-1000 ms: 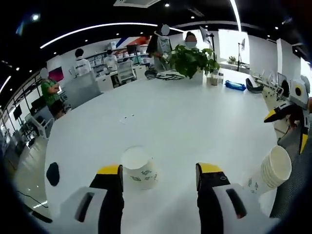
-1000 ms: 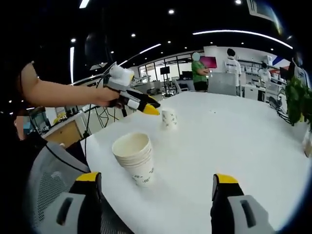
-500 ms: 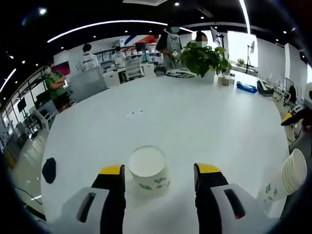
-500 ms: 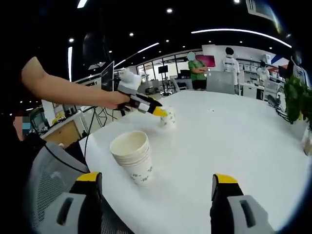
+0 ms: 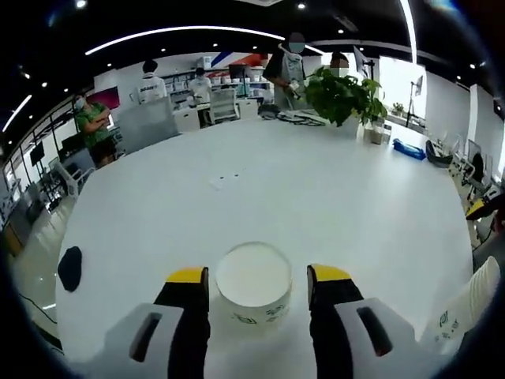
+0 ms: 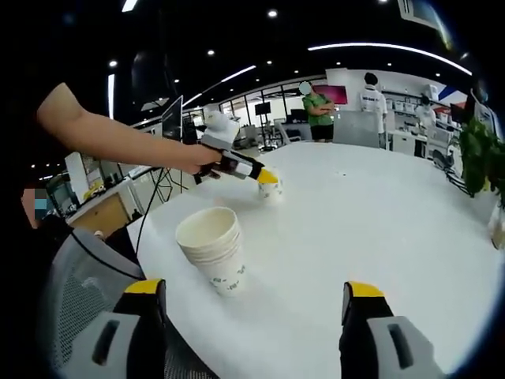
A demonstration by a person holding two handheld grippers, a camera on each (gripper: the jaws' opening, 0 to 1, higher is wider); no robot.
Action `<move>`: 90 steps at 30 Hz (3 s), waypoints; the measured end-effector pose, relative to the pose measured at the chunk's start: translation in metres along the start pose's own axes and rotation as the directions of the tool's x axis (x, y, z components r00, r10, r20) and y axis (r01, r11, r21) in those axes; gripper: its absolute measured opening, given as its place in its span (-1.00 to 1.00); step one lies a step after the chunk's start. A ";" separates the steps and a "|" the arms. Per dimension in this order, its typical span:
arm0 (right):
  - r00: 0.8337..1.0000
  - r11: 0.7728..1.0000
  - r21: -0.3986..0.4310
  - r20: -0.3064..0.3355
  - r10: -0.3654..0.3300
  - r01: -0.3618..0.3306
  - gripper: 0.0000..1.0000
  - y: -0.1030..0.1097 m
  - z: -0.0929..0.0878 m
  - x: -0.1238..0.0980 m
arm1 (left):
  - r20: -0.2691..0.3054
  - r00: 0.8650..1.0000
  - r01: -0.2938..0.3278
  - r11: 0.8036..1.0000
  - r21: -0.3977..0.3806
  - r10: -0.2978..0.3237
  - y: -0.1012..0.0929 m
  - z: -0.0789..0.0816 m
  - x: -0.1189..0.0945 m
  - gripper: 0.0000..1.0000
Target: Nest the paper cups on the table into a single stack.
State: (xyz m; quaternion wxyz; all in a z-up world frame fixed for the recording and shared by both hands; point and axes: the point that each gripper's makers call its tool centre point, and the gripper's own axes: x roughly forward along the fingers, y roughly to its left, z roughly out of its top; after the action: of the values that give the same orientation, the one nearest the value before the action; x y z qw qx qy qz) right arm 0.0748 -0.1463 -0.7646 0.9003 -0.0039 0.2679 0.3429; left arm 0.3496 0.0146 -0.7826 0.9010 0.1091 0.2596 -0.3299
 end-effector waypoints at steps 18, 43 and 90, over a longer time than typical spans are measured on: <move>1.000 1.000 0.007 0.007 -0.007 0.007 0.84 -0.002 0.001 0.000 | -0.004 1.000 0.023 0.999 0.032 -0.023 0.005 0.001 -0.007 -0.25; 0.997 0.999 -0.033 0.075 0.021 -0.018 0.76 0.008 0.017 -0.004 | 0.083 0.991 0.098 0.992 0.073 -0.104 -0.061 0.050 -0.087 -0.26; 0.918 0.934 0.148 0.286 0.274 -0.325 0.49 0.054 0.074 -0.010 | 0.136 0.816 0.525 0.818 0.236 -0.562 -0.230 0.081 -0.179 -0.26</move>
State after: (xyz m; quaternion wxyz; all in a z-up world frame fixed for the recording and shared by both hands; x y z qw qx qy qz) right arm 0.0707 -0.0975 -0.6870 0.8603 0.1696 0.1767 0.4471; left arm 0.1154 -0.0934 -0.6236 0.7754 0.0810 0.1562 -0.6064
